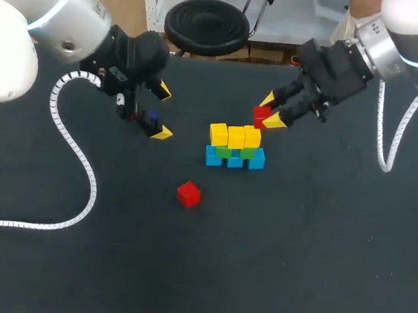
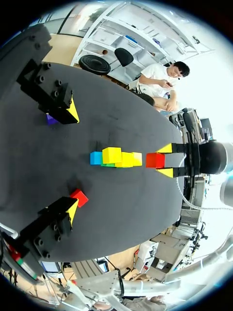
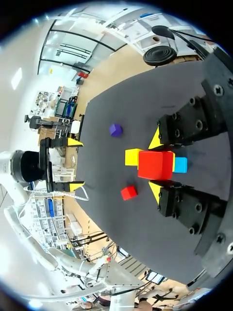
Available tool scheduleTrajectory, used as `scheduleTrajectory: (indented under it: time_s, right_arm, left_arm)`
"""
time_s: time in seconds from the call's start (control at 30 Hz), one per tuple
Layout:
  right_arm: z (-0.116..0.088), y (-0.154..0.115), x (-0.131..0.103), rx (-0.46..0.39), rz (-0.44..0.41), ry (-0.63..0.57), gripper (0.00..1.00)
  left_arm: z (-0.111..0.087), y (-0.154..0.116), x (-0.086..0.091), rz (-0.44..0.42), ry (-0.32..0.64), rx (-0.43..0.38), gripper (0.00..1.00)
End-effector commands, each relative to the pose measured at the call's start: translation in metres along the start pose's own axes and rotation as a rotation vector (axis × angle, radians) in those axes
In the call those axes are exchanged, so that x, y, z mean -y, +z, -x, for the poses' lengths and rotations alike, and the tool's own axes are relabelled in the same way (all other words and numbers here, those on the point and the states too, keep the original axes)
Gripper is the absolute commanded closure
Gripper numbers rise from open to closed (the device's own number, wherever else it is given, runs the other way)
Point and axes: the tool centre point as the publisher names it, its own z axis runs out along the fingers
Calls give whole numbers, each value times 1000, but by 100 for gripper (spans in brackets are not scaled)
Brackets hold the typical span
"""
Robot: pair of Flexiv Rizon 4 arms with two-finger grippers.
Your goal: Place the blue cubes, place green cubes on the blue cubes, place the yellow cubes on the green cubes, then place the red cubes on the yellow cubes, and place purple cube on the red cubes.
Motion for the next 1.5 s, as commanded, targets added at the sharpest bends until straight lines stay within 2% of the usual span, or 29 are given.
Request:
scheduleTrajectory:
  time_s: [0.03,0.2,0.4,0.6,0.87,1.5]
  right_arm:
    - [0,0,1,0,2,0,100]
    - [0,0,1,0,2,0,100]
    - [12,14,-3,36,6,2,100]
    - [14,23,-10,29,13,17,100]
    - [3,28,-9,43,22,40,100]
    - [-7,33,0,51,38,51,100]
  left_arm:
    - [1,0,0,1,-1,-5,0]
    - [1,0,0,1,-1,-5,0]
    - [1,0,0,1,-1,-5,0]
    - [1,0,0,1,-1,-5,0]
    - [1,0,0,1,-1,-5,0]
    - [1,0,0,1,-1,-5,0]
